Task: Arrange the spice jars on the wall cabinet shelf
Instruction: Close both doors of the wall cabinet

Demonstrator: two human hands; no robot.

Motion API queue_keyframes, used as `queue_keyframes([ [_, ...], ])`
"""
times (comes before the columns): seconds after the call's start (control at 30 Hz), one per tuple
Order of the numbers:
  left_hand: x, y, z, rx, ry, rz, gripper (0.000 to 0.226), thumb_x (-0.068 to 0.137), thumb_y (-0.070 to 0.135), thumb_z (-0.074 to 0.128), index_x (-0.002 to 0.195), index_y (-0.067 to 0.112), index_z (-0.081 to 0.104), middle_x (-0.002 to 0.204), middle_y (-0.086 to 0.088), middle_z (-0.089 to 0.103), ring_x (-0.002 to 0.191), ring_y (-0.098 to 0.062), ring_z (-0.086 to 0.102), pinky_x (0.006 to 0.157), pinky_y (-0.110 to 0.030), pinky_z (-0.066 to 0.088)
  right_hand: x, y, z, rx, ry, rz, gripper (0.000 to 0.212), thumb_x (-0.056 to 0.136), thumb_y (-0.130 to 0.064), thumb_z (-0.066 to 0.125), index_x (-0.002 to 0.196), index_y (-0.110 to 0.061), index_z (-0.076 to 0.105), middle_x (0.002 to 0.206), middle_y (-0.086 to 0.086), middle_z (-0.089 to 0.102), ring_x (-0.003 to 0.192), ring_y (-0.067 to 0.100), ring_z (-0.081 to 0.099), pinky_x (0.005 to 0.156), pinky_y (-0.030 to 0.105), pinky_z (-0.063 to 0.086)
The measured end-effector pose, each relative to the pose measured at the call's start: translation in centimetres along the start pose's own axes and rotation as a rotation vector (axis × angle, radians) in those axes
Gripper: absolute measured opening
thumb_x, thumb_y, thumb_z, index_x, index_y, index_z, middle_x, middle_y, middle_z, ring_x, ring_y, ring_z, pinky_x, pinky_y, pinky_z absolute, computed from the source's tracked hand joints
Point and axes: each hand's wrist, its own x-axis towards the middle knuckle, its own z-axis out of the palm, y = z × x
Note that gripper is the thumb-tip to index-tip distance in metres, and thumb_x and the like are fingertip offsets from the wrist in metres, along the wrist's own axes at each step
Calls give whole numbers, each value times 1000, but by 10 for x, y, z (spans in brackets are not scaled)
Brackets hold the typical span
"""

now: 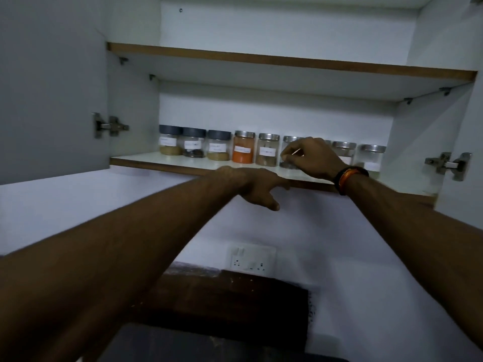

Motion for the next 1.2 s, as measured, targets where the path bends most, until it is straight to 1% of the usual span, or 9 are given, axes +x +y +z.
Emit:
queue_keyframes([
  [0.13, -52, -30, -13, 61, 25, -94, 59, 97, 38, 60, 149, 20, 42, 153, -4, 46, 137, -22, 45, 114, -36, 37, 16, -54, 9, 29, 13, -87, 21, 95, -21, 67, 111, -13, 77, 115, 9, 72, 99, 20, 65, 83, 29, 45],
  [0.27, -118, -63, -31, 148, 121, -221, 44, 95, 36, 60, 135, 20, 57, 134, -4, 63, 119, -23, 59, 99, -36, 49, 36, -128, 19, 90, 22, -211, 19, 94, -24, 67, 108, -16, 77, 113, 7, 71, 100, 21, 64, 89, 38, 52],
  [0.43, -195, -97, -48, 262, 180, -368, 30, 93, 33, 60, 121, 24, 66, 131, 0, 62, 115, -22, 60, 88, -35, 49, 50, -219, 27, 195, 46, -362, 16, 93, -28, 68, 105, -22, 77, 112, 0, 71, 101, 18, 65, 91, 45, 56],
  [0.57, -255, -119, -58, 369, 174, -502, 33, 93, 37, 59, 123, 27, 64, 127, 1, 64, 113, -22, 61, 82, -35, 47, 59, -278, 32, 210, 73, -476, 20, 94, -34, 67, 109, -24, 75, 116, -2, 69, 104, 15, 63, 90, 43, 55],
  [0.67, -306, -131, -63, 464, 186, -575, 36, 94, 38, 57, 127, 25, 62, 125, 1, 66, 111, -21, 62, 91, -40, 51, 66, -324, 32, 212, 106, -561, 23, 95, -33, 64, 113, -23, 74, 119, -1, 68, 105, 16, 63, 92, 45, 55],
  [0.77, -349, -137, -68, 637, 216, -604, 33, 94, 35, 54, 122, 20, 64, 116, -2, 70, 108, -24, 63, 101, -42, 45, 73, -365, 28, 253, 154, -603, 26, 96, -33, 63, 118, -23, 72, 123, 1, 67, 106, 16, 62, 93, 45, 55],
  [0.87, -387, -138, -74, 795, 287, -612, 34, 92, 33, 52, 119, 18, 66, 117, -2, 70, 115, -24, 60, 109, -43, 39, 78, -406, 18, 315, 229, -653, 28, 97, -31, 62, 123, -24, 69, 126, 2, 65, 108, 17, 62, 94, 44, 55],
  [1.07, -437, -130, -82, 1002, 639, -671, 34, 88, 24, 50, 110, 6, 69, 124, -13, 67, 125, -29, 54, 124, -43, 19, 83, -473, -7, 423, 380, -753, 35, 99, -24, 59, 133, -23, 64, 133, 4, 61, 118, 21, 60, 101, 44, 53],
  [1.2, -468, -130, -86, 1018, 839, -727, 45, 86, 18, 52, 124, -4, 60, 141, -24, 53, 136, -37, 45, 125, -44, 17, 86, -505, -22, 399, 459, -824, 41, 98, -17, 58, 138, -20, 60, 136, 8, 58, 122, 26, 57, 102, 39, 51],
])
